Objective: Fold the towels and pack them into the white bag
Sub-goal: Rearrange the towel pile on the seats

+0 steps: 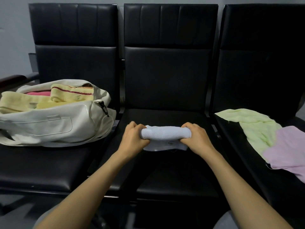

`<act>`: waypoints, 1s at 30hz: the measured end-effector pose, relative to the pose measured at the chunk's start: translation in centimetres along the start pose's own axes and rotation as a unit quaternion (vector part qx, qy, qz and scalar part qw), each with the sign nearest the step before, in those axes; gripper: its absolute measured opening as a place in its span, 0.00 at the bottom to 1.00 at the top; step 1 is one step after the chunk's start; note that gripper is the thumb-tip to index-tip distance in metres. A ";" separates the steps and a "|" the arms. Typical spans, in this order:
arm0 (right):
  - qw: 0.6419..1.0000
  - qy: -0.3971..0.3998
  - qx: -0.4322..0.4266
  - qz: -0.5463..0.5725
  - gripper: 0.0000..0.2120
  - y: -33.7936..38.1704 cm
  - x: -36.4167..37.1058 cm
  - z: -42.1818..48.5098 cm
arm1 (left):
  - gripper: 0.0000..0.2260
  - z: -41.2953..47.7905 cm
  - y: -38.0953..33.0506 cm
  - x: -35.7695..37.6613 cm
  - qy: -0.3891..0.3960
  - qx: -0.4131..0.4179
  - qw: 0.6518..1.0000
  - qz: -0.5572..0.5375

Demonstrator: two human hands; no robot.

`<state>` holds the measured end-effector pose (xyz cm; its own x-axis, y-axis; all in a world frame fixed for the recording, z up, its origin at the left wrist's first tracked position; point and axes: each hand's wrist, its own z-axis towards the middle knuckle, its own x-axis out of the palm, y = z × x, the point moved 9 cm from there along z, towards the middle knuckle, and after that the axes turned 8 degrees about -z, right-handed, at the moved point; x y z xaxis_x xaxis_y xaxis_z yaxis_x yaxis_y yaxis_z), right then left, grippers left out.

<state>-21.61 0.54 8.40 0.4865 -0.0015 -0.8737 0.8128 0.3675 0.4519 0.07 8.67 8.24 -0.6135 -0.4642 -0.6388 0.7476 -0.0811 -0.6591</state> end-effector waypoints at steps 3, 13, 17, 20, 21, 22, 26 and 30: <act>0.993 -0.011 0.003 0.117 0.14 -0.4 -0.5 0.3 | 0.14 0.1 0.6 -0.9 0.041 -0.059 0.982 -0.173; 0.879 0.214 0.159 0.395 0.16 0.1 7.1 -0.3 | 0.10 -2.3 4.9 2.2 0.121 -0.339 0.841 -0.404; 0.854 0.263 0.148 0.423 0.18 0.6 7.7 -0.5 | 0.09 -3.0 5.8 2.4 0.171 -0.353 0.808 -0.439; 0.880 0.254 0.130 0.381 0.23 0.8 8.3 -0.6 | 0.11 -2.7 6.4 1.1 0.138 -0.330 0.848 -0.392; 0.883 0.243 0.128 0.380 0.25 1.0 8.4 -0.5 | 0.13 -2.6 6.4 0.4 0.126 -0.322 0.859 -0.378; 0.887 0.229 0.124 0.382 0.26 1.4 8.3 -0.2 | 0.15 -2.3 6.6 -0.3 0.110 -0.314 0.867 -0.371; 0.913 0.173 0.045 0.366 0.25 7.1 5.8 3.0 | 0.22 0.4 6.8 -5.2 0.037 -0.259 0.899 -0.352; 0.929 0.151 -0.058 0.334 0.28 16.5 4.0 8.4 | 0.22 4.3 6.8 -14.3 -0.068 -0.163 0.931 -0.319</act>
<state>-3.52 -1.24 13.86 0.7434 0.5175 -0.4238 0.3139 0.2897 0.9042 15.01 11.02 14.60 -0.8524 -0.5218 -0.0343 0.1109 -0.1164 -0.9870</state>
